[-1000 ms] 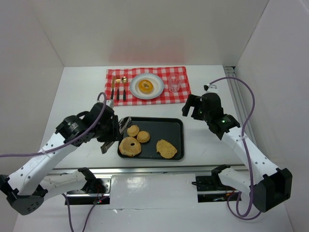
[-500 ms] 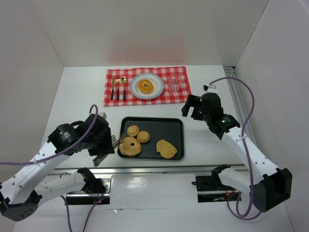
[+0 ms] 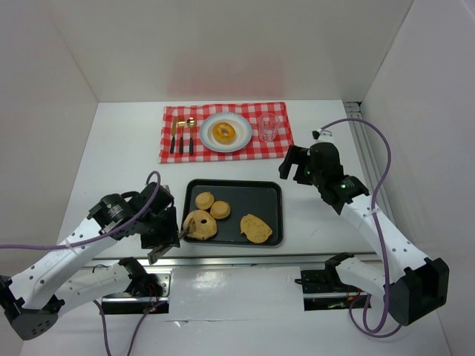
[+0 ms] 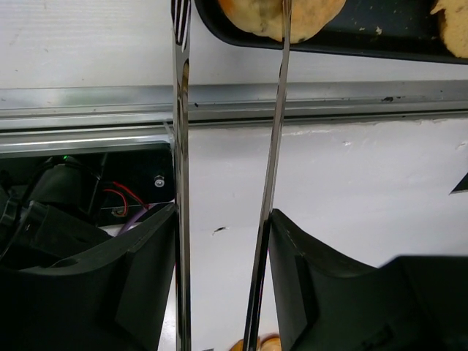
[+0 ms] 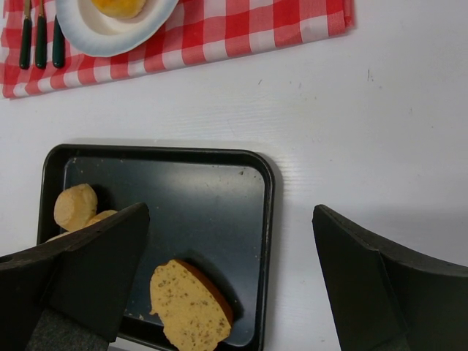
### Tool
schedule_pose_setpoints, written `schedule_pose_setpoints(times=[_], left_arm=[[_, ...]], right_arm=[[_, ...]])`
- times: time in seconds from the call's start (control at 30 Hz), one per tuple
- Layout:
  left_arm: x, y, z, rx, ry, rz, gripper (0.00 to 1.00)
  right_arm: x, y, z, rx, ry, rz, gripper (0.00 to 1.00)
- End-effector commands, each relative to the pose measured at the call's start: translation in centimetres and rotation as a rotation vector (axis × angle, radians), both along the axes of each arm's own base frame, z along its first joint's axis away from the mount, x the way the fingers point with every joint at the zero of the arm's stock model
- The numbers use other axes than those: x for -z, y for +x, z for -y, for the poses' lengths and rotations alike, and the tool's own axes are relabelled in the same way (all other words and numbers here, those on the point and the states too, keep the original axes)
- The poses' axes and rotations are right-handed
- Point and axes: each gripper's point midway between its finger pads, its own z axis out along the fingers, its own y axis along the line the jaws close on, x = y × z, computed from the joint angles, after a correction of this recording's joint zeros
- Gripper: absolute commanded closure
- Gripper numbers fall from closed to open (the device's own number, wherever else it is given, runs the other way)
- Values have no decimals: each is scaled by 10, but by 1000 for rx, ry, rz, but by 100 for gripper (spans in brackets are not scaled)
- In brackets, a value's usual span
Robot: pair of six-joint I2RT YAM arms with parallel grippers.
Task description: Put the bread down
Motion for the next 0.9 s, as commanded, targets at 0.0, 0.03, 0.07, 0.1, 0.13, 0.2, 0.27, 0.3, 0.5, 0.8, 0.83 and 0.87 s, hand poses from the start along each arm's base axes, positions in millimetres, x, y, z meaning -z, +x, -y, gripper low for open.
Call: schedule_pose_setpoints(times=[0.0,0.03,0.07,0.1,0.13,0.2,0.27,0.3,0.5,0.8,0.83,0.87], left_arm=[[2,1,14,3,-74,5,38],[5,2,15,-6,-77,3,38],[3,3,19,-1,-94,5,38],[2,5,21,-1,-103,14,38],[2,4,22,3,-110,7,38],[1,3,25,16,-123,8,44],[-2,3,23,12,-117,16,51],[-4,3,23,12,-118,17,56],[-34,9,27,19,-147,67,79],[-115,66,50,5,-229,324,100],[-115,76,56,11,-216,332,100],[-118,84,60,10,-221,347,100]], right_arm=[[-11,1,0,-4,12,26,0],[-11,0,-1,-11,17,24,0],[-11,0,-1,-11,17,24,0],[-11,0,-1,-11,17,24,0],[-7,-1,-1,-11,13,15,0],[-7,-1,-3,-19,18,13,0],[-12,-1,-3,-19,25,31,0],[-12,-1,-3,-19,25,31,0],[-14,1,-4,-15,36,39,0],[-18,1,-6,-23,44,45,0],[-18,2,-4,-15,39,47,0],[-16,1,-3,-19,28,41,0]])
